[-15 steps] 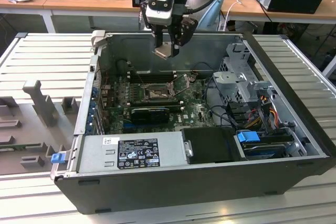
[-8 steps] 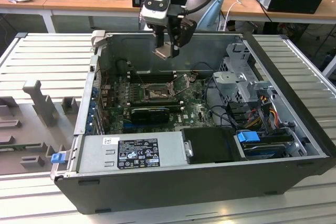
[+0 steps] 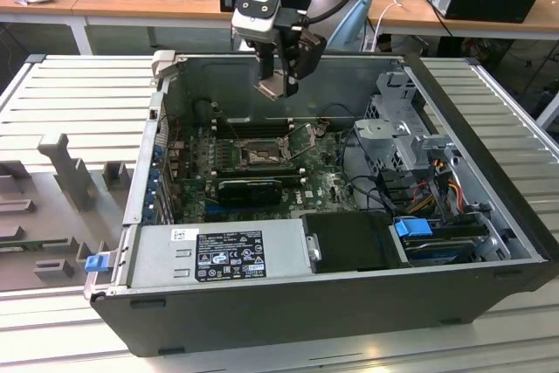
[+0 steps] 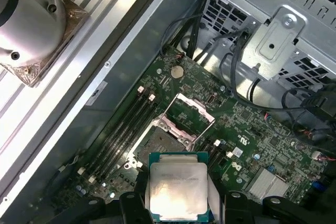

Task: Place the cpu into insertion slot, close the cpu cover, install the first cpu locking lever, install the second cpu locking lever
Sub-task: 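Place the cpu into insertion slot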

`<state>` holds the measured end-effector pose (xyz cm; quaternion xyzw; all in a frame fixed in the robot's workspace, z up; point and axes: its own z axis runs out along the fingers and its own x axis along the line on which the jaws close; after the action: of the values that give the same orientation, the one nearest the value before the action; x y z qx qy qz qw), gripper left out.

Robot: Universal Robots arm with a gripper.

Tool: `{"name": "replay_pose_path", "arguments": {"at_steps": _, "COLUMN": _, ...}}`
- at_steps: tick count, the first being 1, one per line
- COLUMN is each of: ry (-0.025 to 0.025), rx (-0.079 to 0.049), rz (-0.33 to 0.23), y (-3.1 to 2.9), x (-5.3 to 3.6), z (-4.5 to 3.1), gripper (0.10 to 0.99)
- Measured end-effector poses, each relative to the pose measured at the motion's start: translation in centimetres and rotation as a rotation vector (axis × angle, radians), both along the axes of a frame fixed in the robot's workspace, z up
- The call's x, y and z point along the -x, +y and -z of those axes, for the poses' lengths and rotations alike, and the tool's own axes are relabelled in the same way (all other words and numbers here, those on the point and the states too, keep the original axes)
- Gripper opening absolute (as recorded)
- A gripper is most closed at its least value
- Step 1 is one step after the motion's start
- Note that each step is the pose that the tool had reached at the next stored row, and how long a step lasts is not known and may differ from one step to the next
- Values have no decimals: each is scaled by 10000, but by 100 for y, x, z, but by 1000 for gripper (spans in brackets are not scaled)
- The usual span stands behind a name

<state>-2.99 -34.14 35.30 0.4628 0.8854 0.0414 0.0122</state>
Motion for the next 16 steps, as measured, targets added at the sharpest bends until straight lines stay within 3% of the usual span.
{"name": "replay_pose_path", "arguments": {"at_steps": 10, "ry": -1, "rx": -1, "rz": 843, "y": 0, "x": 0, "z": 9, "gripper": 529}}
{"name": "replay_pose_path", "arguments": {"at_steps": 16, "ry": -1, "rx": -1, "rz": 1664, "y": 0, "x": 0, "z": 13, "gripper": 529}}
